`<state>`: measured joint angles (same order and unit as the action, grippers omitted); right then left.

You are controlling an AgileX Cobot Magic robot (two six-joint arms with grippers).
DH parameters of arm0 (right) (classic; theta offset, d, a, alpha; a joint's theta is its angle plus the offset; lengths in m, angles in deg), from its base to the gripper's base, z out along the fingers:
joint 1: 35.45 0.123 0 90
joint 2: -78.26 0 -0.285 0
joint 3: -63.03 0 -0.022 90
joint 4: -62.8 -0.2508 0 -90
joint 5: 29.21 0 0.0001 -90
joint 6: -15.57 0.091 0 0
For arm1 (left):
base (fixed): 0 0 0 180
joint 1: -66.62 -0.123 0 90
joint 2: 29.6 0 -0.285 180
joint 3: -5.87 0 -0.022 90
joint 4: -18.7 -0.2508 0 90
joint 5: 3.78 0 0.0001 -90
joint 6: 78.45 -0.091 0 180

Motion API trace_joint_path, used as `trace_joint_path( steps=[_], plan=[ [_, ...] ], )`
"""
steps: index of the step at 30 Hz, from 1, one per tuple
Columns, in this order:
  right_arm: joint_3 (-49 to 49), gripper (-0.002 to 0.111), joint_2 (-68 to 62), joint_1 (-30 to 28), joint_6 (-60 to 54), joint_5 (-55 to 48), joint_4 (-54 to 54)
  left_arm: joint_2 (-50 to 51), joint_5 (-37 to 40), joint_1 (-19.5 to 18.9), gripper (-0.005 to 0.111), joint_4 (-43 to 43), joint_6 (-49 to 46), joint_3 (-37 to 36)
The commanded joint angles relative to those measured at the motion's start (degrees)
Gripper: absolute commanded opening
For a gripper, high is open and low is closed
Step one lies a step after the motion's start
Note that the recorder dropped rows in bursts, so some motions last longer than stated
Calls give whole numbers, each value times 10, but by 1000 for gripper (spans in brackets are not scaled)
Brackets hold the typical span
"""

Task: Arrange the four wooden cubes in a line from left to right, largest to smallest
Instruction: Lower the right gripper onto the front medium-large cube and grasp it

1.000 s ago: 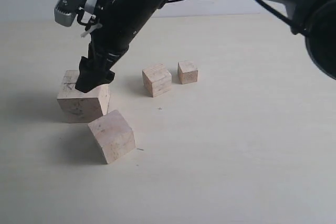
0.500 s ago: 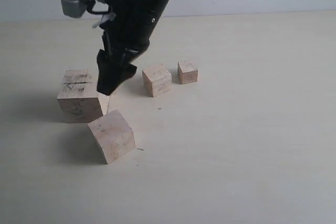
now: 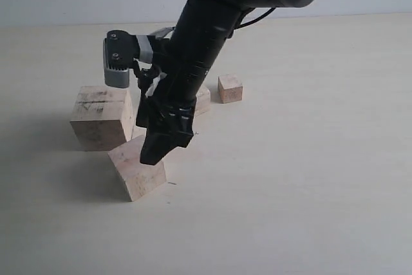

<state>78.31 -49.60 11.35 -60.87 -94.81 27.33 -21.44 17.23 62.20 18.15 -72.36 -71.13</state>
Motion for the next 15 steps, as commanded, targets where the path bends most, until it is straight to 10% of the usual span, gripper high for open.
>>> trace_joint_path(
  steps=[1,15],
  plan=[
    [-3,70,-1,-1,-65,48,-31,-4,-8,-1,0,-1,1,-2],
    [-3,85,-60,-1,-92,75,-52,-4,-8,-1,0,-1,1,-2]
  ],
)
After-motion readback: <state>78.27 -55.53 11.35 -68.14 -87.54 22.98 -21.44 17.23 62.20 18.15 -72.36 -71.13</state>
